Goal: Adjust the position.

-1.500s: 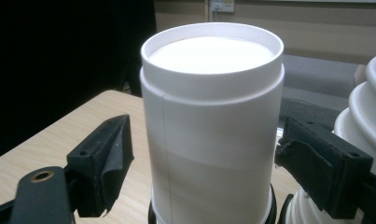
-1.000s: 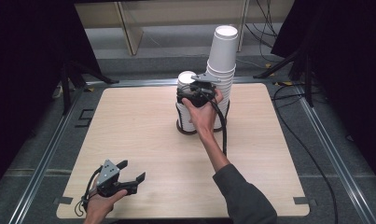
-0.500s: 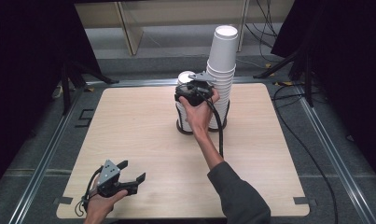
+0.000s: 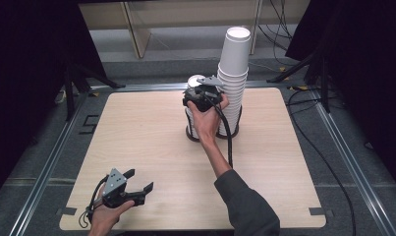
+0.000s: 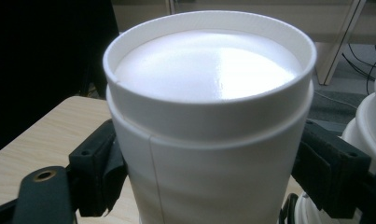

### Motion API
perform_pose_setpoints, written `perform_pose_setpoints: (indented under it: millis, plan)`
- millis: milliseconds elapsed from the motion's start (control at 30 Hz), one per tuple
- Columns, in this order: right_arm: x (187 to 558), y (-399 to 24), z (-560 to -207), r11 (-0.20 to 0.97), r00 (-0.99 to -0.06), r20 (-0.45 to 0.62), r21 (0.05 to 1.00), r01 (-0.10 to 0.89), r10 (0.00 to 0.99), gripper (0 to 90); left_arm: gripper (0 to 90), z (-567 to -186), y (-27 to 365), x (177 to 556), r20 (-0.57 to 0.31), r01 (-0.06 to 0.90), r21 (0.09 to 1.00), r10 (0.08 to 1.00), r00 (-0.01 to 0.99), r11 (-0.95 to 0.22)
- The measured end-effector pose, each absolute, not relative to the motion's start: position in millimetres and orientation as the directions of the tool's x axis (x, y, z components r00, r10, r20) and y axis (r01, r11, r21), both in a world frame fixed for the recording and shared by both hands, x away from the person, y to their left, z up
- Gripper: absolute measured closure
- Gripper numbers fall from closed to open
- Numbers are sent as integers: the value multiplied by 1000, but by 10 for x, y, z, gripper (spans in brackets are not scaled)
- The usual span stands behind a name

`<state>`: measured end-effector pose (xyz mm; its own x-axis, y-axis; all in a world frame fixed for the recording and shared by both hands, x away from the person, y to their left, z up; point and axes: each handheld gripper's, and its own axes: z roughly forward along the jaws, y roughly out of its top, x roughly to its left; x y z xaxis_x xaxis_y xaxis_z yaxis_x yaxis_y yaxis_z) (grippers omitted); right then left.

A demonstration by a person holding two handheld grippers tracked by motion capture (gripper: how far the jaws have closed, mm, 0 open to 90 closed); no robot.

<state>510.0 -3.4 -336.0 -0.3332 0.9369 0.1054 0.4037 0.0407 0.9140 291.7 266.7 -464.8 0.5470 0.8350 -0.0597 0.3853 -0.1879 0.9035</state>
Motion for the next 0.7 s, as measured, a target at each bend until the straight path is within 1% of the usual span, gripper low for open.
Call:
perform_pose_setpoints:
  millis: [167, 200, 267, 333, 367, 433, 700]
  plan:
    - [5063, -28, -3280, 42, -329, 89, 927, 372, 940, 202, 147, -4642, 2669, 2913, -56, 391, 900, 837, 545, -195]
    - [5036, -34, -3200, 44, -341, 85, 934, 354, 936, 204, 147, -4644, 2668, 2914, -56, 389, 901, 836, 546, -194]
    - [5017, -48, -3136, 46, -345, 82, 937, 347, 935, 205, 146, -4649, 2667, 2918, -59, 384, 904, 834, 549, -188]
    - [4998, -76, -3086, 29, -351, 101, 937, 348, 931, 205, 147, -4648, 2668, 2917, -59, 383, 904, 834, 549, -188]
    - [4986, -96, -3062, 40, -357, 92, 938, 345, 930, 205, 147, -4650, 2667, 2917, -60, 384, 904, 834, 549, -188]
    - [4966, -121, -3017, 32, -366, 103, 938, 345, 925, 205, 147, -4644, 2667, 2910, -53, 396, 896, 836, 546, -202]
    - [4830, -136, -2639, 28, -414, 92, 961, 274, 906, 207, 147, -4652, 2657, 2920, -59, 390, 900, 834, 549, -194]
